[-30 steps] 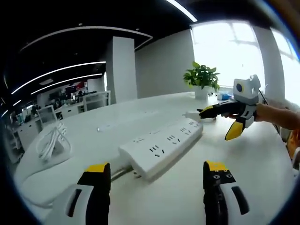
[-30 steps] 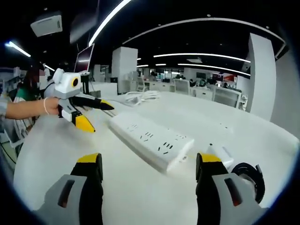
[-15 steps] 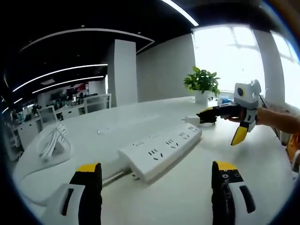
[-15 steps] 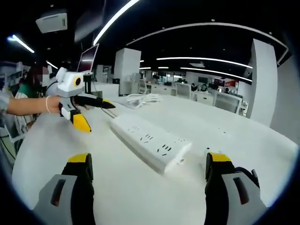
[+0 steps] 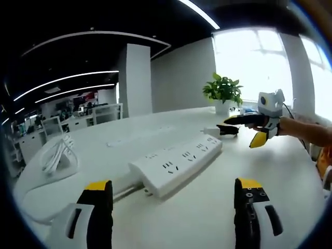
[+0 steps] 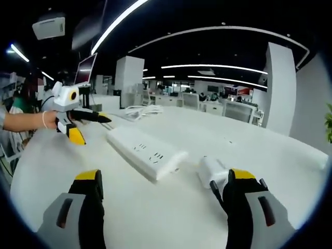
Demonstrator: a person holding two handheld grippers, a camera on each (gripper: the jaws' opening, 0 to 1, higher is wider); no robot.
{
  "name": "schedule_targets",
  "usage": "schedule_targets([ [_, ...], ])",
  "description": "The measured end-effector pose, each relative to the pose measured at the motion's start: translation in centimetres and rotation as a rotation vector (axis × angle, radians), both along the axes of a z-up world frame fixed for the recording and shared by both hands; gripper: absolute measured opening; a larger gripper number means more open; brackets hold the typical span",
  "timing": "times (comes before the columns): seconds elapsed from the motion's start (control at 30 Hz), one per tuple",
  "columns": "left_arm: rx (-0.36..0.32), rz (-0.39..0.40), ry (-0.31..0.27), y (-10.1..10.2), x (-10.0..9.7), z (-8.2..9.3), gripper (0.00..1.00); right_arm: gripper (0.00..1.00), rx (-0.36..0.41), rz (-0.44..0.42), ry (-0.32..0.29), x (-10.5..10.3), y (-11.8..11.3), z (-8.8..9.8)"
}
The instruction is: Straighten the power strip on the desk, plug the charger into it
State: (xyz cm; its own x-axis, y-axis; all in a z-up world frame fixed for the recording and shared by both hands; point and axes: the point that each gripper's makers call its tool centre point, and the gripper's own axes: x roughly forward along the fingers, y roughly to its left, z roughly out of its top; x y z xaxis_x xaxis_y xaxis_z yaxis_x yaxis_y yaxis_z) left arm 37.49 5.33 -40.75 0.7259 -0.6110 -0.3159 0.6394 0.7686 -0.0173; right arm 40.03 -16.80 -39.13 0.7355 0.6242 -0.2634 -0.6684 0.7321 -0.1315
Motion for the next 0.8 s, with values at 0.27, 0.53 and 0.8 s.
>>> schedule_targets([
  [0.27,0.009,-0.005,0.002,-0.1,-0.2,-0.3,0.99,0.96,-0.024,-0.059,-0.005,1.5,-3.2,0.4],
  [0.53,0.014,-0.004,0.006,0.0,-0.2,-0.5,0.99,0.93,-0.095,-0.079,0.017,1.9,-5.7,-0.3],
  [0.8,0.021,-0.007,0.008,-0.1,-0.2,-0.7,0.99,0.86,-0.095,-0.095,0.039,2.5,-7.3,-0.6],
])
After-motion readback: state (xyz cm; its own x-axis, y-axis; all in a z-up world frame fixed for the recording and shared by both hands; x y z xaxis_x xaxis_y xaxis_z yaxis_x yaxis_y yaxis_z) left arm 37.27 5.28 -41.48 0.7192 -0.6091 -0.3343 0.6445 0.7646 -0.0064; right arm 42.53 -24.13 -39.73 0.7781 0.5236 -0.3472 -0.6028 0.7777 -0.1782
